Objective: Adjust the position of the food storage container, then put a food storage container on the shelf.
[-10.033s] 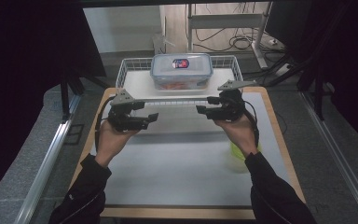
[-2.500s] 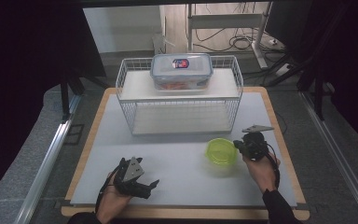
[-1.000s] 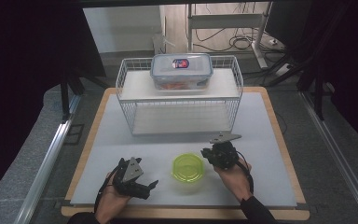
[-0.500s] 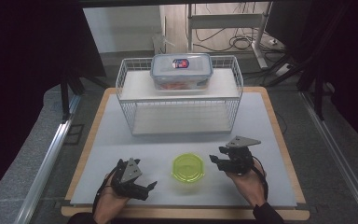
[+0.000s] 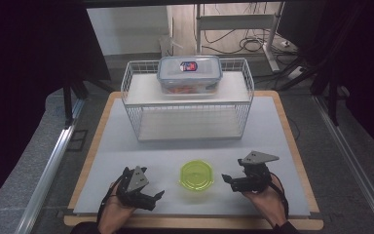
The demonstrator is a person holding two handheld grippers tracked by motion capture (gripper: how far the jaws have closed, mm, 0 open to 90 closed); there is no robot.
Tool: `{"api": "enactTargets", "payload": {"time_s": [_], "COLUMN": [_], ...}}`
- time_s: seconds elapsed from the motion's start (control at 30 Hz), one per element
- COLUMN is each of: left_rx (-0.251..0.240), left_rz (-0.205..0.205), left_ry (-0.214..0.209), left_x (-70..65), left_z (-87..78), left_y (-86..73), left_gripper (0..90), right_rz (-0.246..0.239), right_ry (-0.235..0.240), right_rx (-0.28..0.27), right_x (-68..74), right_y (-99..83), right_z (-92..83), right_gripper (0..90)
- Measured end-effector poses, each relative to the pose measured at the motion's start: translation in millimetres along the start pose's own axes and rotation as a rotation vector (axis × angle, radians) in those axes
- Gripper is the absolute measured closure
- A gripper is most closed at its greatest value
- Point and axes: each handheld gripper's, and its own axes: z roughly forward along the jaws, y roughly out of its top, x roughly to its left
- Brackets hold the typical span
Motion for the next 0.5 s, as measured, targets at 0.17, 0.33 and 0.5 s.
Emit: {"api": "enactTargets", "payload": {"time_s": [0.17,0.33,0.5], "left_rx": [-0.003,0.000,0.002], "left_rz": [-0.005,-0.006,-0.004], "left_ry": [0.001,0.000,-0.002], "left_x": [0.4,0.1,0.2], "left_z": [-1.1,-0.2,0.3], "left_y": [-1.0,-1.2,-1.3], "left_gripper": [3.3,3.3,3.3], "right_rz": [0.003,-0.004,0.006], "right_ry": [0.007,0.004,0.007], "right_rx": [0.014,0.027,0.042], "right_x": [1.6,3.1,3.4], "right_y": [-5.5,-9.7,-8.8], "right_z": [-0.5,-0.6,-0.8], "right_gripper": [14.7,14.8,18.7]}}
